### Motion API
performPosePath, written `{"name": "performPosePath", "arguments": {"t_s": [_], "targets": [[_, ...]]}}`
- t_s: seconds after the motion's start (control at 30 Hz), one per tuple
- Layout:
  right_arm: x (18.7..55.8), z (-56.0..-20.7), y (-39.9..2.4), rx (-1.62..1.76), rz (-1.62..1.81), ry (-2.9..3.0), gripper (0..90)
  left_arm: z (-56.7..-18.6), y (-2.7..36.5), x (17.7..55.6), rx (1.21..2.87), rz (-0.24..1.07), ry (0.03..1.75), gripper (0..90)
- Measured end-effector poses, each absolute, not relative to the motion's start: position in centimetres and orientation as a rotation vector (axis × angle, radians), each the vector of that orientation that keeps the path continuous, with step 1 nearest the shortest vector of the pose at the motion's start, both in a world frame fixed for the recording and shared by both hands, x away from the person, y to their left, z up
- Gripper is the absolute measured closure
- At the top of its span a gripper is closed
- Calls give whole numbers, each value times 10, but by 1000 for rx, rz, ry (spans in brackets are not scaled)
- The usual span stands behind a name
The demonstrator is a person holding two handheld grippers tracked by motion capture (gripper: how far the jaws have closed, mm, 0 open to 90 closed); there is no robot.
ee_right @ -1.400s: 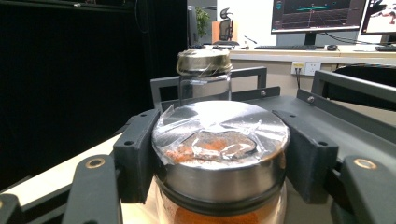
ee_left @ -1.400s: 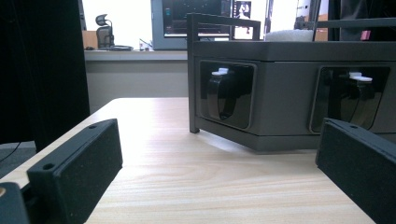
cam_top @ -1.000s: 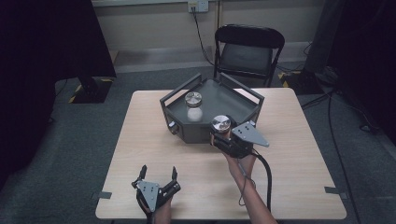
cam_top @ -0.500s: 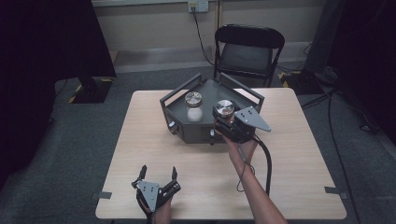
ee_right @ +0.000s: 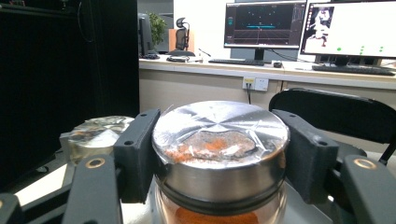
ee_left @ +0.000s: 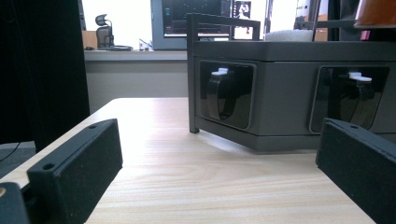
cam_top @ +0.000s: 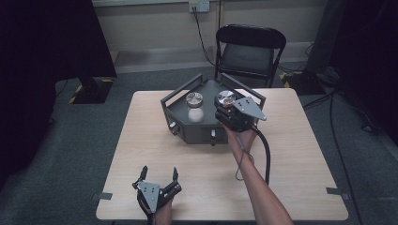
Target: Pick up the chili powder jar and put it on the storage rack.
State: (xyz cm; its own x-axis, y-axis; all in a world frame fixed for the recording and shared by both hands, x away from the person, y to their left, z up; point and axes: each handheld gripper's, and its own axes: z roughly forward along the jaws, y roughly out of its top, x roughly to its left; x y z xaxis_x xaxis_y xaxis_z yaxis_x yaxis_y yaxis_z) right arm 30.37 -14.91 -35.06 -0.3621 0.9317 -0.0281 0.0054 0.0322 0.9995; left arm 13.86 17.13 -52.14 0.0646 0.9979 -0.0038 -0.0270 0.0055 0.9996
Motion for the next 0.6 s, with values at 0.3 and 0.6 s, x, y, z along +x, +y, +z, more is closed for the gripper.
{"name": "performPosePath", "arguments": {"t_s": [0.3, 0.6], "targets": [[326, -351, -139, 1079, 1450, 1502, 346, -521, 172, 139, 1218, 1166, 1139, 0], [336, -354, -136, 1104, 1420, 1526, 346, -522, 173, 139, 1219, 1164, 1138, 0]]}}
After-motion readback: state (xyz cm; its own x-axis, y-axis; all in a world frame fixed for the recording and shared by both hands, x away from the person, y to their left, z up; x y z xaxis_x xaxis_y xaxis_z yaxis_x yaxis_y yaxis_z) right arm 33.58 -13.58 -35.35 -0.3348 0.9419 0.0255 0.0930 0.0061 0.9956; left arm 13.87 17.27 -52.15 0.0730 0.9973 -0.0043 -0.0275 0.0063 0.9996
